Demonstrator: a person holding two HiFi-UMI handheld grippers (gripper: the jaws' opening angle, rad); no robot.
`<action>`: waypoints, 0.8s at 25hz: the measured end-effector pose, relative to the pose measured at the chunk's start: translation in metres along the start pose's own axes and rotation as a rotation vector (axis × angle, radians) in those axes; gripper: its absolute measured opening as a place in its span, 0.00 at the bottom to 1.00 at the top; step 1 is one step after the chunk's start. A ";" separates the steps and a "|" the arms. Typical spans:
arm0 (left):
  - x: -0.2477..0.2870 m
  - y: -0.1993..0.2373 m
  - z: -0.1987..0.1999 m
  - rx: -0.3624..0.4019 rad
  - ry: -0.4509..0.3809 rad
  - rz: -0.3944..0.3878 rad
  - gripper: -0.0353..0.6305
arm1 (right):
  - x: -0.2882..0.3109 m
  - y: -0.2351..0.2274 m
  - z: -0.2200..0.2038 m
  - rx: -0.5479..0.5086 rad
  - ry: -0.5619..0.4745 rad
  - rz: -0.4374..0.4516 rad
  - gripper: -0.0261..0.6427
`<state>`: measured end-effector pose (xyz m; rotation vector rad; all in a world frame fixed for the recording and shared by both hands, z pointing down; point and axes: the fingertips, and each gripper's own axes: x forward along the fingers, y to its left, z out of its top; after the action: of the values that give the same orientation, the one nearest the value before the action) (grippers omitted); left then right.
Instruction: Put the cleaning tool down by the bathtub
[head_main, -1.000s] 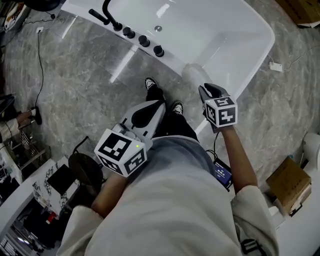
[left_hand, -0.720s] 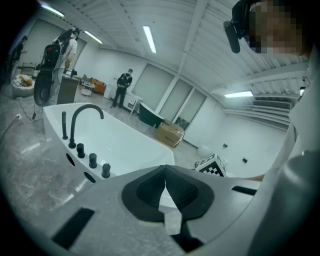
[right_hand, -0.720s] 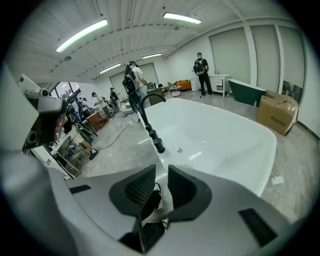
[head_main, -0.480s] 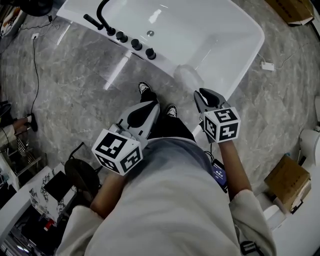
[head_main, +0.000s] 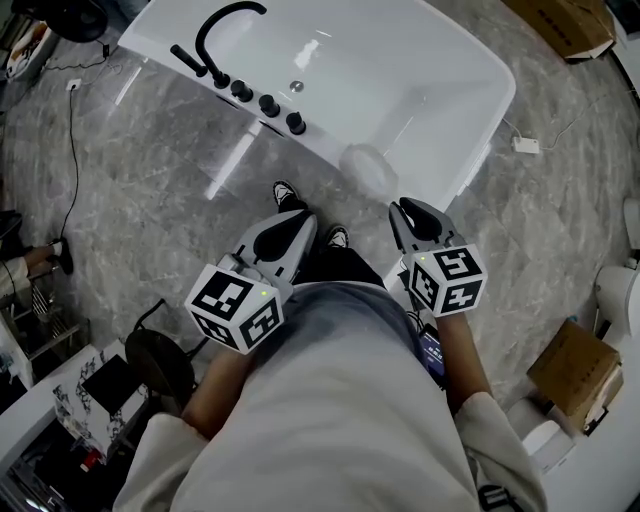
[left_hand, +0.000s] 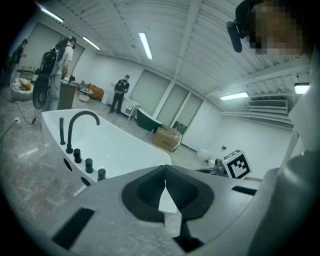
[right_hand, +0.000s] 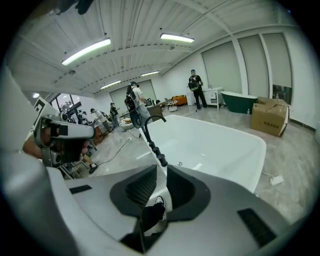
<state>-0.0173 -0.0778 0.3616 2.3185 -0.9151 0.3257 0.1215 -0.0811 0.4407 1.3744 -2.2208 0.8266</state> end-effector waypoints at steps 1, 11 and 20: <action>0.000 -0.001 0.002 0.002 -0.007 0.001 0.06 | -0.004 0.001 0.003 -0.001 -0.012 0.000 0.13; -0.006 -0.006 0.019 0.017 -0.069 0.030 0.06 | -0.052 0.010 0.043 -0.015 -0.144 0.013 0.12; -0.012 -0.025 0.033 0.067 -0.137 0.038 0.06 | -0.091 0.011 0.058 -0.027 -0.234 -0.008 0.08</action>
<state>-0.0090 -0.0777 0.3193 2.4116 -1.0300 0.2189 0.1499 -0.0560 0.3395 1.5340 -2.3879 0.6593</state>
